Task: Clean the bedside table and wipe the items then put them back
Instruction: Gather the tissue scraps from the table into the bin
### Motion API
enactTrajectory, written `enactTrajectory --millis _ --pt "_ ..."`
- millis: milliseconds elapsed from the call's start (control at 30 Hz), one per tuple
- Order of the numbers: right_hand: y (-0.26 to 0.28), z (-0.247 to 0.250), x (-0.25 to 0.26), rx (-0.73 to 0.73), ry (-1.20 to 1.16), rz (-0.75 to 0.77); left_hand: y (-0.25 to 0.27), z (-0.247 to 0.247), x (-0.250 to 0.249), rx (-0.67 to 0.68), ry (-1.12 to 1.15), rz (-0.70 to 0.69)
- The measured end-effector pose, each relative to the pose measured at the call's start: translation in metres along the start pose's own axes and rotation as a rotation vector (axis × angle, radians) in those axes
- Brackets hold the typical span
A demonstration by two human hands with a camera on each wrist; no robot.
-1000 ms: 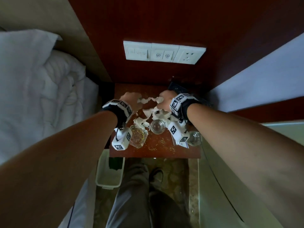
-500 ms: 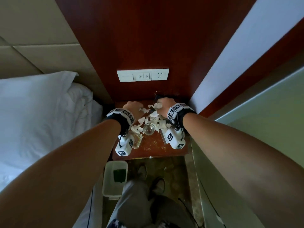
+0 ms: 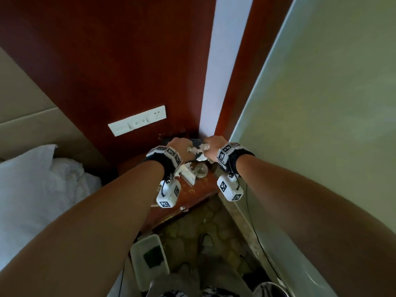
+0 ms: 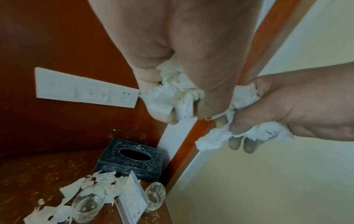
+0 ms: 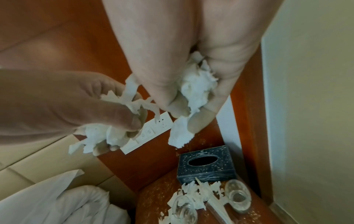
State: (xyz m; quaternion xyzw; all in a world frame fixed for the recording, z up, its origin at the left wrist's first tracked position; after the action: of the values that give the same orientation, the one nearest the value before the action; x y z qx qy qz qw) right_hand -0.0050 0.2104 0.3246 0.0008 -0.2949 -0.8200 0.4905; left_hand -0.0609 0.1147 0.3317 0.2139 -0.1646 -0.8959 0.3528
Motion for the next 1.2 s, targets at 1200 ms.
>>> enactTrajectory --millis 1200 --pt "0.471 -0.381 -0.404 -0.114 -0.737 -0.812 0.214 -0.427 -0.433 0.446 -0.576 -0.733"
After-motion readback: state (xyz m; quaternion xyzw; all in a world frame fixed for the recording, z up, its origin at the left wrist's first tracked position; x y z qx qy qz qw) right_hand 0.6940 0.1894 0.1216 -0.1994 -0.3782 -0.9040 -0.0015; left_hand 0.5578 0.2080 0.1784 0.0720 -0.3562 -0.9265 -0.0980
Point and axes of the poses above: each hand's wrist, its own y-axis away from the middle knuckle, its own z-axis out of the back of the hand, x = y × z, the point moved 9 cm from there along -y, towards the middle knuckle, and after that the axes turned 3 degrees about -y, right-handed, at the moved point
